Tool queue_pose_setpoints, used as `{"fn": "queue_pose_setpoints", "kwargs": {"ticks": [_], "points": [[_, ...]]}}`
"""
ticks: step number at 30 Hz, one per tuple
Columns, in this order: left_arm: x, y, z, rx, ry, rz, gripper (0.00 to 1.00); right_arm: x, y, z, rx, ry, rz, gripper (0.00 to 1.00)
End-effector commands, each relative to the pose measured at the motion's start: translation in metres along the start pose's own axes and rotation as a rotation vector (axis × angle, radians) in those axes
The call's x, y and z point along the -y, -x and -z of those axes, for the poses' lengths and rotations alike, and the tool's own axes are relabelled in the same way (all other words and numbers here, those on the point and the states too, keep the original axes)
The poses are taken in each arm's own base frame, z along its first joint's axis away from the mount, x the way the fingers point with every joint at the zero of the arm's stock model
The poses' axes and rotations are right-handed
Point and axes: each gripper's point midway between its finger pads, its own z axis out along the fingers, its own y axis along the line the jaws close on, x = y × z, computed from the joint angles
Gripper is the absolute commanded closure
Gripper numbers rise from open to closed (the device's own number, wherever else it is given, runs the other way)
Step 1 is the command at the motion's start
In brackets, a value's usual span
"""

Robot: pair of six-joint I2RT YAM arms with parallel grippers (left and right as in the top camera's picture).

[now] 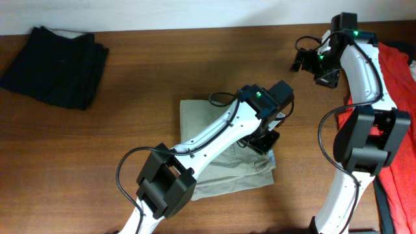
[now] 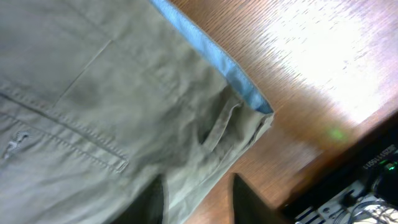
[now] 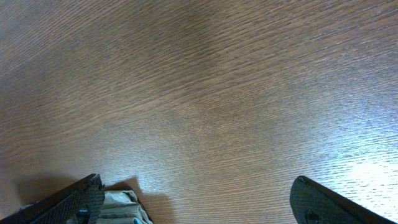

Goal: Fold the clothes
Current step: 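Fold the left edge rightward over the shorts with the left gripper, then grasp the folded khaki shorts' top-left edge with the left gripper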

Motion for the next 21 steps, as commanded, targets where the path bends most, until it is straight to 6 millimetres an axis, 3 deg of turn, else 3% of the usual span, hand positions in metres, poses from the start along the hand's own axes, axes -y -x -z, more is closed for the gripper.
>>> {"fn": "queue_pose_setpoints", "kwargs": {"ticks": [1,4,9,10,11,14,17,21], "points": [[0.003,0.001,-0.004,-0.005,-0.019,-0.016,0.42,0.006,0.005,0.006,0.012,0.01,-0.002,0.01],[-0.014,0.001,0.0,-0.003,0.034,0.005,0.43,0.012,0.006,0.008,0.011,0.01,-0.017,0.01],[-0.088,-0.009,0.046,-0.015,0.146,0.169,0.41,0.022,0.014,0.016,0.026,0.079,-0.062,0.01],[-0.121,-0.014,0.058,-0.017,0.149,0.274,0.13,0.028,0.022,0.018,0.05,0.09,-0.076,0.01],[-0.137,-0.017,0.062,-0.02,0.149,0.314,0.03,0.032,0.025,0.02,0.064,0.091,-0.081,0.01],[-0.192,-0.029,0.075,-0.011,0.072,0.486,0.01,0.045,0.031,0.024,0.083,0.087,-0.103,0.01],[-0.215,-0.036,0.077,-0.006,-0.005,0.572,0.01,0.047,0.032,0.024,0.085,0.086,-0.107,0.01],[-0.227,-0.055,0.056,-0.076,-0.019,0.623,0.01,0.047,0.032,0.024,0.085,0.086,-0.107,0.01]]}}
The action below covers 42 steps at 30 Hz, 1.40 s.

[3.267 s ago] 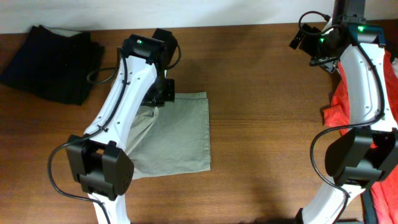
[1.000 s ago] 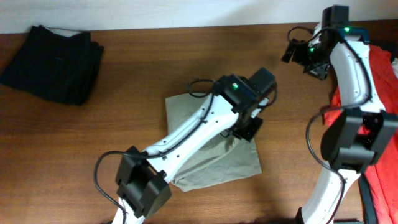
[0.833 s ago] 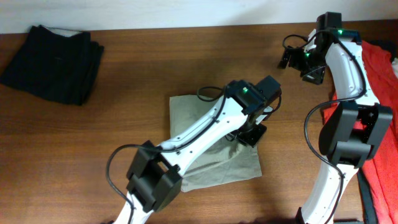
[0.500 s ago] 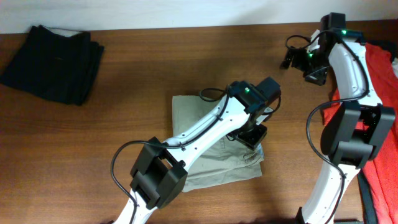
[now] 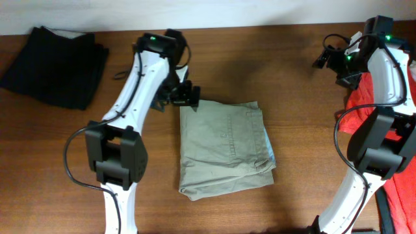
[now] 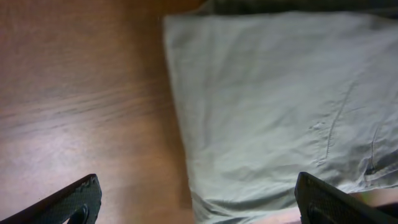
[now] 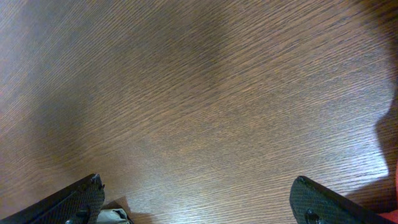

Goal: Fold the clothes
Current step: 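Grasp the folded khaki shorts' top-left edge with the left gripper, then drag the folded shorts up-left onto the black garment with the left gripper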

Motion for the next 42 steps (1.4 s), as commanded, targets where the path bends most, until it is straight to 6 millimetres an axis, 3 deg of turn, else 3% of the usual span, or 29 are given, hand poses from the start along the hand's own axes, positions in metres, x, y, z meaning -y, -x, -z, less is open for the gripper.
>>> {"fn": "queue_pose_setpoints", "kwargs": {"ticks": [1,8,12,17,26,28,29,30,31,35,36,40,42], "points": [[0.005,-0.017,-0.017,-0.065,-0.044,0.013,0.01,-0.007,0.004,0.005,0.016,0.02,0.017,0.01],[0.004,-0.045,-0.059,-0.186,-0.058,0.025,0.01,-0.007,0.004,0.005,0.015,0.02,0.017,0.01],[0.017,-0.056,-0.083,-0.201,-0.046,-0.025,0.01,-0.007,0.004,0.005,0.016,0.02,0.017,0.01],[0.037,-0.055,-0.091,-0.151,-0.051,-0.092,0.01,-0.007,0.004,0.005,0.016,0.02,0.017,0.01],[0.018,-0.067,-0.114,-0.192,-0.047,-0.05,0.03,-0.007,0.004,0.005,0.016,0.02,0.017,0.01],[0.018,-0.066,-0.116,-0.186,-0.049,-0.051,0.11,-0.007,0.004,0.005,0.016,0.02,0.017,0.01],[0.019,-0.064,-0.117,-0.177,-0.051,-0.053,0.4,-0.007,0.004,0.005,0.016,0.02,0.017,0.01],[0.02,-0.061,-0.117,-0.165,-0.054,-0.056,0.62,-0.007,0.004,0.005,0.016,0.02,0.017,0.01],[0.021,-0.056,-0.118,-0.146,-0.058,-0.06,0.76,-0.007,0.004,0.005,0.016,0.02,0.017,0.01],[0.022,-0.037,-0.119,-0.072,-0.073,-0.069,0.99,-0.007,0.004,0.005,0.016,0.02,0.017,0.01],[0.017,-0.029,-0.119,-0.042,-0.058,-0.067,0.99,-0.007,0.004,0.005,0.016,0.02,0.017,0.01],[-0.017,-0.003,-0.107,0.041,0.012,-0.042,1.0,-0.007,0.004,0.005,0.016,0.02,0.017,0.01],[-0.067,0.026,-0.086,0.141,0.17,0.004,1.0,-0.007,0.004,0.005,0.016,0.02,0.017,0.01]]}}
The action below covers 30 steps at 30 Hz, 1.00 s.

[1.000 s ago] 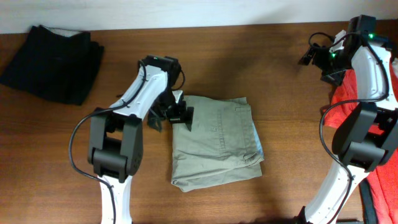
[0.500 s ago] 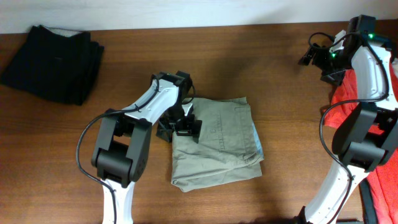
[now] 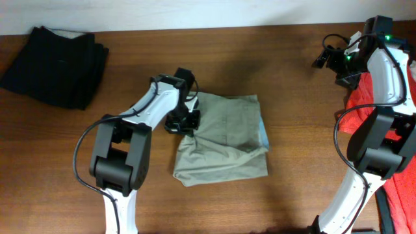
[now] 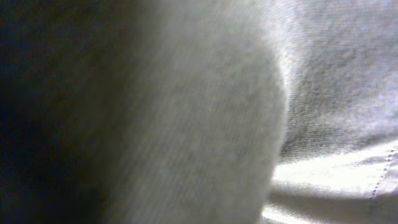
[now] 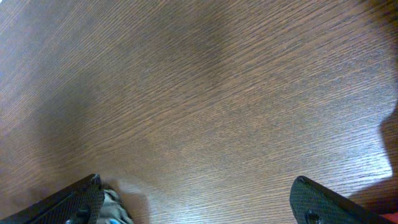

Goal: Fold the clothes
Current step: 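Drag the folded shorts up-left onto the black garment with the left gripper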

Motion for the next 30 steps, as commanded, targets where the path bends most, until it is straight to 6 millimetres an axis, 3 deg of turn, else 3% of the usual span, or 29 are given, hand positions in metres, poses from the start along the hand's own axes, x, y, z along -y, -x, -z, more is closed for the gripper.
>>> {"fn": "queue_pose_setpoints", "kwargs": {"ticks": [1,9,13,18,21,25,27,30], "points": [[-0.088,0.047,0.043,0.179,0.287,0.043,1.0,-0.006,0.004,0.005,0.016,0.014,0.017,0.01],[-0.149,0.125,0.144,0.481,0.381,-0.133,1.0,-0.006,0.004,0.005,0.016,0.014,0.017,0.01],[-0.2,0.153,0.198,0.65,0.635,-0.05,1.0,-0.006,0.004,0.005,0.016,0.014,0.017,0.01],[-0.225,0.178,0.241,0.818,0.736,-0.041,1.0,-0.006,0.004,0.005,0.016,0.014,0.017,0.01],[-0.243,0.181,0.262,0.883,0.788,0.013,0.99,-0.006,0.004,0.005,0.016,0.014,0.017,0.01],[-0.258,0.175,0.265,0.874,0.81,0.046,1.0,-0.006,0.004,0.005,0.016,0.014,0.017,0.01],[-0.271,0.166,0.274,0.884,0.872,0.151,1.0,-0.006,0.004,0.004,0.016,0.014,0.017,0.01],[-0.274,0.163,0.276,0.878,0.898,0.167,0.99,-0.006,0.004,0.005,0.016,0.014,0.017,0.02]]}}
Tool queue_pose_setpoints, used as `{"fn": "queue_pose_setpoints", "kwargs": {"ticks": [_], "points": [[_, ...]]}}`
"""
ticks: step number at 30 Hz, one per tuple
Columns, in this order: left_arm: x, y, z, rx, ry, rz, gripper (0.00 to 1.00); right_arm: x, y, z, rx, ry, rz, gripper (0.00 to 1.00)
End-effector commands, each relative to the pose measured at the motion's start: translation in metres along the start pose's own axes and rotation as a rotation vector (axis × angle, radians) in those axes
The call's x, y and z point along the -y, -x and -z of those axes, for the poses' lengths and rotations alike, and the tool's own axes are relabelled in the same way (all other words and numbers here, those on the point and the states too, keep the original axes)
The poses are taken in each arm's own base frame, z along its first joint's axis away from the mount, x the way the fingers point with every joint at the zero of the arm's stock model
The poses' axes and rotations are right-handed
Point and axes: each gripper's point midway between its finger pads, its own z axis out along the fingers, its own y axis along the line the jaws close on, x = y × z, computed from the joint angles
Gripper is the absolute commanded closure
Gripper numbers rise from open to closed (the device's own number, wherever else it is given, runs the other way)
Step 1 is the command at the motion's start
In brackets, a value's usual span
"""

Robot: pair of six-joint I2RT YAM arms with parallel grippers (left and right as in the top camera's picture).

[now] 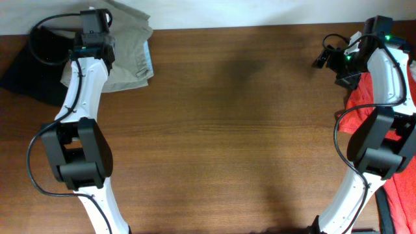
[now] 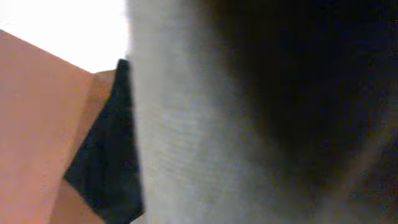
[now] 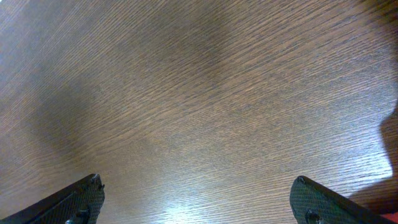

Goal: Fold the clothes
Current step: 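Drag the folded shorts up-left onto the black garment with the left gripper, then release and press the shorts flat on the black stack with the left gripper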

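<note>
The folded khaki shorts [image 1: 127,55] lie bunched at the far left corner of the table, with one edge over the black folded clothes [image 1: 23,71]. My left gripper [image 1: 96,26] sits on the shorts and is shut on them. In the left wrist view khaki cloth [image 2: 205,143] fills the frame and hides the fingers, with a bit of the black clothes [image 2: 102,177] beside it. My right gripper [image 1: 330,70] hangs open over bare wood at the far right [image 3: 196,186], holding nothing.
A heap of red cloth [image 1: 383,97] lies at the right edge beside the right arm. The wooden table [image 1: 234,130] stretches between the two arms. A white wall runs along the far edge.
My left gripper has gone from the table's middle to the far left corner, and the khaki shorts have gone with it onto the black pile's edge. The right arm has not moved.
My left gripper was first at the right edge of the folded khaki shorts in mid-table. It then stood open at their upper left corner, and later was pressed into the cloth there. Now the shorts are at the far left by the black clothes. The right gripper stayed open at far right.
</note>
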Motion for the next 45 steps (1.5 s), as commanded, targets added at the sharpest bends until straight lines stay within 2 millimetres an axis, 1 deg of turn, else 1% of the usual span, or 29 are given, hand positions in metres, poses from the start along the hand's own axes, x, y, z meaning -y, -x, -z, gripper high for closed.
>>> {"fn": "queue_pose_setpoints", "kwargs": {"ticks": [1,5,8,13,19,22,25,27,29,31,33,35,37,39,41,42,43,44,45], "points": [[-0.029,0.01,0.007,0.013,0.122,0.063,0.99,-0.006,0.004,0.005,0.017,0.014,0.017,0.01],[-0.034,0.01,0.007,0.012,0.147,0.067,1.0,-0.006,0.004,0.005,0.017,0.014,0.017,0.01],[-0.048,0.011,0.013,0.005,0.229,0.077,0.99,-0.006,0.004,0.005,0.017,0.014,0.017,0.01],[-0.059,0.028,0.036,0.053,0.236,0.101,1.0,-0.006,0.004,0.005,0.017,0.014,0.017,0.01],[-0.066,0.029,0.037,0.062,0.245,0.115,1.0,-0.006,0.004,0.005,0.017,0.014,0.017,0.01],[-0.083,0.037,0.035,0.107,0.277,0.165,1.0,-0.006,0.004,0.005,0.017,0.014,0.017,0.01],[-0.104,0.039,0.031,0.132,0.312,0.208,0.99,-0.006,0.004,0.005,0.017,0.014,0.017,0.01],[-0.122,0.038,0.028,0.149,0.335,0.24,1.0,-0.006,0.004,0.005,0.017,0.014,0.017,0.01],[-0.128,0.036,0.022,0.155,0.308,0.246,0.99,-0.006,0.004,0.005,0.017,0.014,0.017,0.01],[-0.132,0.028,0.01,0.145,0.273,0.245,0.99,-0.006,0.004,0.005,0.017,0.014,0.017,0.01],[-0.14,0.013,-0.005,0.116,0.283,0.285,0.99,-0.006,0.004,0.005,0.017,0.014,0.017,0.02],[-0.146,0.004,-0.016,0.103,0.294,0.323,0.99,-0.006,0.004,0.005,0.017,0.014,0.017,0.01],[-0.156,-0.011,-0.034,0.087,0.317,0.347,1.0,-0.006,0.004,0.004,0.016,0.014,0.017,0.01],[-0.159,-0.027,-0.05,0.055,0.325,0.347,0.99,-0.006,0.004,0.004,0.016,0.014,0.017,0.01],[-0.159,-0.039,-0.062,0.027,0.327,0.344,0.9,-0.006,0.004,0.005,0.017,0.014,0.017,0.01],[-0.158,-0.048,-0.069,0.009,0.328,0.341,0.9,-0.006,0.004,0.005,0.017,0.014,0.017,0.01],[-0.157,-0.057,-0.077,-0.012,0.328,0.337,0.84,-0.006,0.004,0.005,0.017,0.014,0.017,0.01],[-0.155,-0.066,-0.084,-0.033,0.326,0.332,0.67,-0.006,0.004,0.005,0.017,0.014,0.017,0.01],[-0.152,-0.073,-0.09,-0.051,0.325,0.327,0.43,-0.006,0.004,0.005,0.017,0.014,0.017,0.01]]}}
